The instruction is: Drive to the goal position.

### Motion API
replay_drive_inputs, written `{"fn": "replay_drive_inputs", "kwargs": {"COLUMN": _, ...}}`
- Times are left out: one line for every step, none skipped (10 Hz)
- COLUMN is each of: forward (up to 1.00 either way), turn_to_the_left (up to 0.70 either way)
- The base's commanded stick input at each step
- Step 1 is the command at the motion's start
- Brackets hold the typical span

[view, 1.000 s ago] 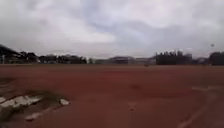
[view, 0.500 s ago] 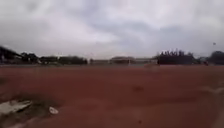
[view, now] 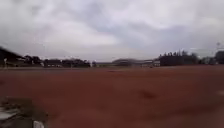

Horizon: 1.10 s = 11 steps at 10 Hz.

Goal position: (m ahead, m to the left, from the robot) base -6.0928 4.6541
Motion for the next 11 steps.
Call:
{"fn": "replay_drive_inputs", "kwargs": {"forward": 0.70, "turn_to_the_left": 0.00}}
{"fn": "replay_drive_inputs", "kwargs": {"forward": 0.70, "turn_to_the_left": 0.00}}
{"fn": "replay_drive_inputs", "kwargs": {"forward": 0.70, "turn_to_the_left": 0.00}}
{"fn": "replay_drive_inputs", "kwargs": {"forward": 0.70, "turn_to_the_left": 0.00}}
{"fn": "replay_drive_inputs", "kwargs": {"forward": 0.70, "turn_to_the_left": 0.00}}
{"fn": "replay_drive_inputs", "kwargs": {"forward": 0.70, "turn_to_the_left": 0.24}}
{"fn": "replay_drive_inputs", "kwargs": {"forward": 0.70, "turn_to_the_left": 0.25}}
{"fn": "replay_drive_inputs", "kwargs": {"forward": 0.70, "turn_to_the_left": 0.04}}
{"fn": "replay_drive_inputs", "kwargs": {"forward": 0.70, "turn_to_the_left": 0.00}}
{"fn": "replay_drive_inputs", "kwargs": {"forward": 0.70, "turn_to_the_left": 0.00}}
{"fn": "replay_drive_inputs", "kwargs": {"forward": 0.70, "turn_to_the_left": 0.00}}
